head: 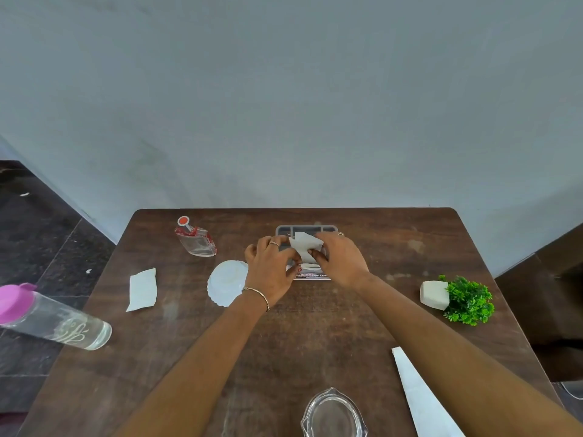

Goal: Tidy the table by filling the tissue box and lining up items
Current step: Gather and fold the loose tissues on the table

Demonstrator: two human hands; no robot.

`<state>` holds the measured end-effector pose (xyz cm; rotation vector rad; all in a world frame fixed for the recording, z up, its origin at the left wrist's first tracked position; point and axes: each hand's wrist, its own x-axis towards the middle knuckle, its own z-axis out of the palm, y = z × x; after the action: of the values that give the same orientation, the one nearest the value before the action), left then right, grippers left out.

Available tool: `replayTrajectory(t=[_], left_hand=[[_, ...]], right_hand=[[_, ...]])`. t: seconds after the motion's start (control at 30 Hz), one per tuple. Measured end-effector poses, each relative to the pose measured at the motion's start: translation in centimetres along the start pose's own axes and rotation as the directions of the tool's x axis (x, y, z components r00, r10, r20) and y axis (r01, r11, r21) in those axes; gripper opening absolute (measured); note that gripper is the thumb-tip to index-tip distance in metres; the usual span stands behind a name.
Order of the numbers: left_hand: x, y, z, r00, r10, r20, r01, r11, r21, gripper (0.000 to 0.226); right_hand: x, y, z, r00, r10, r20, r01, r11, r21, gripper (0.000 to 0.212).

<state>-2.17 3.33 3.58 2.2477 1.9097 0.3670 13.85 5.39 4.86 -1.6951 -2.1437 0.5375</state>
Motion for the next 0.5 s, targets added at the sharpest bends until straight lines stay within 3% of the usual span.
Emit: replayTrajectory(t=[0.33, 0.5], left_hand=[[0.01, -0.2, -0.02, 0.999, -0.023, -0.029, 0.021, 0.998, -0.067, 0.026], [0.21, -0.28, -0.01, 0.999, -0.018, -0.038, 0.015, 0.997, -0.078, 0.023]], right_hand=[[0.29, 0.93, 0.77, 0.995, -0.014, 0.101, 0.029, 0.989, -0.148, 0.034], [0.14, 1.14, 0.97, 0.999, 0.004, 0.052, 0.004, 0.99, -0.141, 0.025]])
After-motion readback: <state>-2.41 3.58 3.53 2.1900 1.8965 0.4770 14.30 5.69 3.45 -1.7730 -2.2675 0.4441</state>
